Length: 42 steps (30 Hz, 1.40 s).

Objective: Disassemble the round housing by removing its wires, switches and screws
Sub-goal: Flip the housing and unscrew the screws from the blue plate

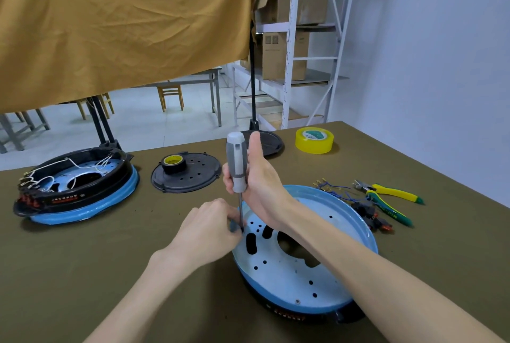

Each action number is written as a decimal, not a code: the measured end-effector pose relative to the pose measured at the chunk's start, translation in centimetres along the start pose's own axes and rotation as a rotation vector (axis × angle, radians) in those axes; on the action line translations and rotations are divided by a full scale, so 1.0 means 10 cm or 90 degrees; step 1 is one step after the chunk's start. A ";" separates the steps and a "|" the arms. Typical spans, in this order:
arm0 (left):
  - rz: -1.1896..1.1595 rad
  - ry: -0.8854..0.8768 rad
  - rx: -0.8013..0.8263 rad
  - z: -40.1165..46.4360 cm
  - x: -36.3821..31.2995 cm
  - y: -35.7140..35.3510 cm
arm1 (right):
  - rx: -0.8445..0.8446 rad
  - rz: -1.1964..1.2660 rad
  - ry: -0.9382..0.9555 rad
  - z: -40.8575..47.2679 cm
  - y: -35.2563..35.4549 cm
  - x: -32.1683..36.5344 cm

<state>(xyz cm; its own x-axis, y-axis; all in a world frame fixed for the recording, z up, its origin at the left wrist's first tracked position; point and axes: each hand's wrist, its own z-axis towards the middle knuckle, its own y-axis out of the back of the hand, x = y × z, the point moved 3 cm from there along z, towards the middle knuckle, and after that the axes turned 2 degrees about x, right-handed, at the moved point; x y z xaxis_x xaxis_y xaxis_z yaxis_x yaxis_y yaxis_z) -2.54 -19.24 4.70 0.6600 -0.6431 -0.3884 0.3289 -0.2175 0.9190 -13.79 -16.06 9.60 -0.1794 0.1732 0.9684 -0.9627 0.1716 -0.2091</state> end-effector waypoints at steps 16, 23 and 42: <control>-0.039 0.061 -0.007 0.01 0.00 -0.03 | 0.020 -0.037 0.073 -0.01 0.05 -0.05; -0.015 0.067 -0.055 0.01 -0.03 -0.04 | -0.036 -0.109 0.145 0.00 0.09 0.08; -0.006 0.084 -0.066 -0.01 -0.04 -0.04 | 0.353 -0.921 0.021 0.04 0.09 1.14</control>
<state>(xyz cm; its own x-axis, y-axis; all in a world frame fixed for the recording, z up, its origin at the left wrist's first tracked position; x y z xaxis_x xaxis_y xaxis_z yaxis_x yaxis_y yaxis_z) -2.82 -18.83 4.50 0.7373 -0.5379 -0.4087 0.3991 -0.1413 0.9060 -16.79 -14.31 20.54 0.9354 0.2044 0.2885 -0.2587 -0.1608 0.9525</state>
